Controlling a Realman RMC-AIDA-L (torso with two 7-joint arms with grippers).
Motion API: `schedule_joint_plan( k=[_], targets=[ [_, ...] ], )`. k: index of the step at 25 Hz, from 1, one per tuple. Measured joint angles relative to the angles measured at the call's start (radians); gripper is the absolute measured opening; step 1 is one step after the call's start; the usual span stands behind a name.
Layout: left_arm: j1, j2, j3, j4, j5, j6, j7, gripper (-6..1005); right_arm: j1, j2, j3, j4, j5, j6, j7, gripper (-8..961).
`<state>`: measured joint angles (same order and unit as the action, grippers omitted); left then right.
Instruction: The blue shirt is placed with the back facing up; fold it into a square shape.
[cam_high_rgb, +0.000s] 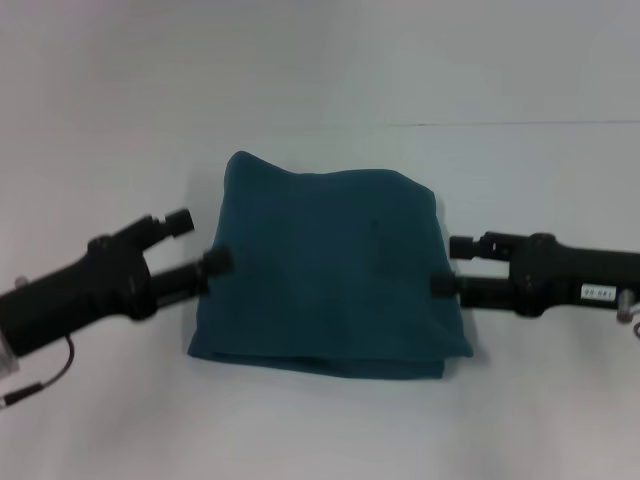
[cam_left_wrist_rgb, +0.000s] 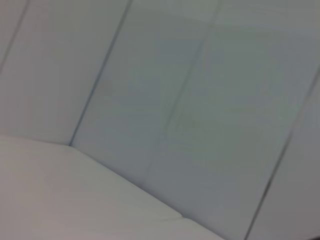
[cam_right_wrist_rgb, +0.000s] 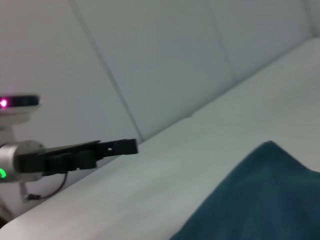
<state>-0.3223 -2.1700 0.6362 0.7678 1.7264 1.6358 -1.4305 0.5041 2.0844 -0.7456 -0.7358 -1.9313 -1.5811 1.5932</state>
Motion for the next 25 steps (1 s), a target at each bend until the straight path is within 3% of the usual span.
schedule_joint_plan(
  k=[8, 12, 25],
  targets=[
    [0.004, -0.005, 0.032, -0.021, 0.130, 0.108, 0.222, 922, -0.002, 0.001, -0.069, 0.005, -0.009, -0.034, -0.033, 787],
    [-0.008, -0.005, 0.061, -0.021, 0.155, 0.110, 0.235, 919, -0.003, -0.002, -0.110, -0.038, -0.036, -0.065, -0.032, 786],
    [-0.025, 0.000, 0.056, -0.021, 0.157, 0.141, 0.229, 920, -0.001, -0.006, -0.110, -0.054, -0.057, -0.068, -0.037, 779]
  ],
)
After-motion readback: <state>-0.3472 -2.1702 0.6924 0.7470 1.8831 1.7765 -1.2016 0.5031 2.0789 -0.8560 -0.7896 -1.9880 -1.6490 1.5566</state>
